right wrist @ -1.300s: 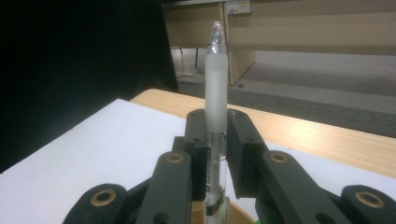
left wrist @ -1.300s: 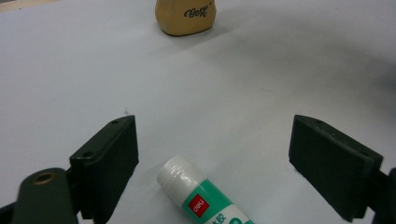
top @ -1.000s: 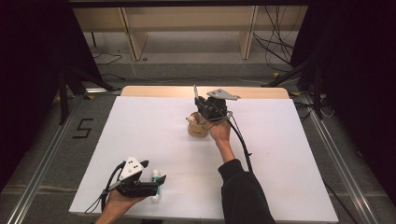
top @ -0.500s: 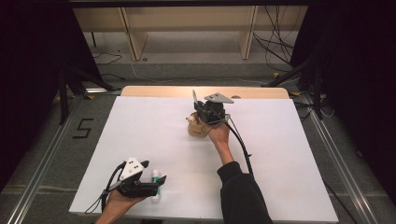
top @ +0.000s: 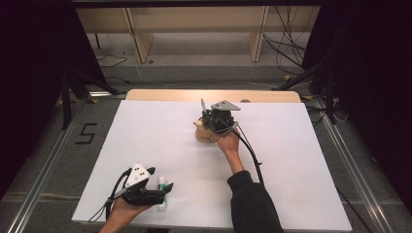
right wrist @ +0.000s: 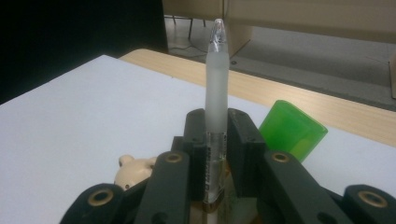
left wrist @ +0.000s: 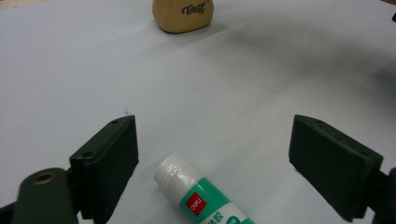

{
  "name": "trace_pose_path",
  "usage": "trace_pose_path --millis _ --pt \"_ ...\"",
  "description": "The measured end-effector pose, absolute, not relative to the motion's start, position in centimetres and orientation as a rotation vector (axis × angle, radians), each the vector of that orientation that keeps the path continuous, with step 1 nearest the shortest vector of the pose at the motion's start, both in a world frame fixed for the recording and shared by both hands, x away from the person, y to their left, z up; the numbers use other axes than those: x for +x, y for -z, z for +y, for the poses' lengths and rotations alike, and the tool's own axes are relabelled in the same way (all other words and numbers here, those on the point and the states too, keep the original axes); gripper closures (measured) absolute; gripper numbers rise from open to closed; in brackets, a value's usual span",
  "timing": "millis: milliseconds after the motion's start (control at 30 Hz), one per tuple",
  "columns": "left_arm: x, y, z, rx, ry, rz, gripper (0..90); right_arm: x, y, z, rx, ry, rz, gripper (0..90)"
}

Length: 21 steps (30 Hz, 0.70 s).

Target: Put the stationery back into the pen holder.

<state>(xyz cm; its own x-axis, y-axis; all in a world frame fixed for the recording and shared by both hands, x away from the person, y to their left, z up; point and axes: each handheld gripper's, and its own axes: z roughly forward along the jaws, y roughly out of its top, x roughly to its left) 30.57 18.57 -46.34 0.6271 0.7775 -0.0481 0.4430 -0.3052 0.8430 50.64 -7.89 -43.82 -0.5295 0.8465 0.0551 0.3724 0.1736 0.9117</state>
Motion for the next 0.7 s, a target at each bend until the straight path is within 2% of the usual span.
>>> trace_pose_path --millis 67,100,200,433,633,700 --pt "30.6 46.4 18.6 1.948 -0.467 0.964 15.5 50.6 43.7 -7.9 1.143 -1.325 1.986 77.6" --pt "30.6 46.4 18.6 1.948 -0.467 0.963 15.5 50.6 43.7 -7.9 1.14 -1.33 1.993 72.1" --pt "30.6 46.4 18.6 1.947 -0.465 0.965 15.5 50.4 43.3 -8.0 1.119 -1.353 1.99 65.6" --pt "30.6 46.4 18.5 1.948 -0.468 0.966 15.5 49.5 40.6 -9.2 1.095 -1.501 1.899 62.7" --pt "30.7 46.4 18.6 1.952 -0.475 0.985 15.5 48.6 39.5 -10.4 1.083 -1.484 1.944 52.1" --pt "30.7 46.5 18.6 1.96 -0.481 0.997 15.4 48.0 39.4 -10.8 1.073 -1.458 1.977 51.9"
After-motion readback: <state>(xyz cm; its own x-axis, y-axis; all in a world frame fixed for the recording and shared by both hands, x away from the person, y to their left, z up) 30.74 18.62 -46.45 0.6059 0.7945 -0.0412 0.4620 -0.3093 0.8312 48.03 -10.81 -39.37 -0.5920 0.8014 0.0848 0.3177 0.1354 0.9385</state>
